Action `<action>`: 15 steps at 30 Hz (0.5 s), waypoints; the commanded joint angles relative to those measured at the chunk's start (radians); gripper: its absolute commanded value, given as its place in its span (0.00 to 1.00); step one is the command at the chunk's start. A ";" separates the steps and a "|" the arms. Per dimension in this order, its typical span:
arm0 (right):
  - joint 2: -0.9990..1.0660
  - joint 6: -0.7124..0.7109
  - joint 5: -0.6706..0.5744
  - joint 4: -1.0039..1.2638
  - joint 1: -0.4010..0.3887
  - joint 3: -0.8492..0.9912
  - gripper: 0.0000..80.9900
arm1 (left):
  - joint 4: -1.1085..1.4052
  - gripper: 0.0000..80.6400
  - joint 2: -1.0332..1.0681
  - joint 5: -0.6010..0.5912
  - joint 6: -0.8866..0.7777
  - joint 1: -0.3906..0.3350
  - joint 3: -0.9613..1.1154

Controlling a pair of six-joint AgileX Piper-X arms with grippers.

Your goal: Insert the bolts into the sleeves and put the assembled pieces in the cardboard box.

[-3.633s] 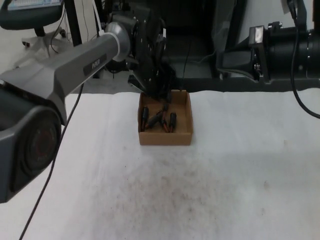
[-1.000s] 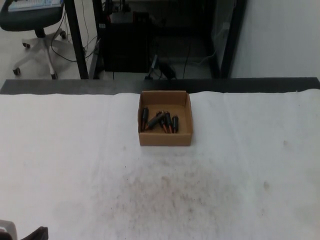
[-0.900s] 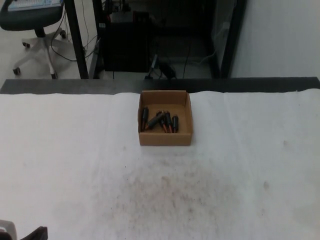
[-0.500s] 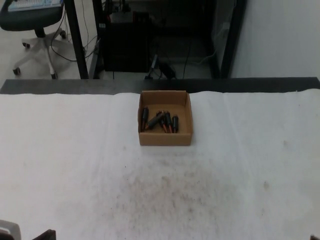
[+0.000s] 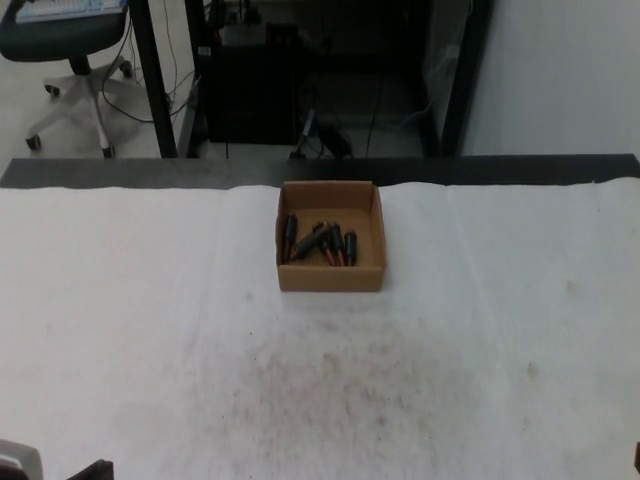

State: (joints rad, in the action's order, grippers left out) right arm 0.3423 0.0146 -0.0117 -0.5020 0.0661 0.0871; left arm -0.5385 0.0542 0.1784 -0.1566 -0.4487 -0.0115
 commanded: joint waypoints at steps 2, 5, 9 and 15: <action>-0.004 -0.007 -0.009 0.013 0.002 -0.004 0.01 | 0.004 0.00 -0.008 -0.001 -0.009 0.001 0.011; -0.004 -0.007 -0.009 0.019 0.002 -0.008 0.01 | 0.004 0.00 -0.008 -0.001 -0.009 0.001 0.011; -0.004 -0.007 -0.009 0.135 0.002 -0.081 0.01 | 0.004 0.00 -0.008 -0.001 -0.009 0.001 0.011; -0.041 -0.007 -0.006 0.158 0.002 -0.087 0.01 | 0.004 0.00 -0.008 -0.001 -0.009 0.001 0.011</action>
State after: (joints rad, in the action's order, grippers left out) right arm 0.3132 0.0146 -0.0122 -0.3590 0.0661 -0.0079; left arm -0.5385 0.0542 0.1784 -0.1566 -0.4487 -0.0115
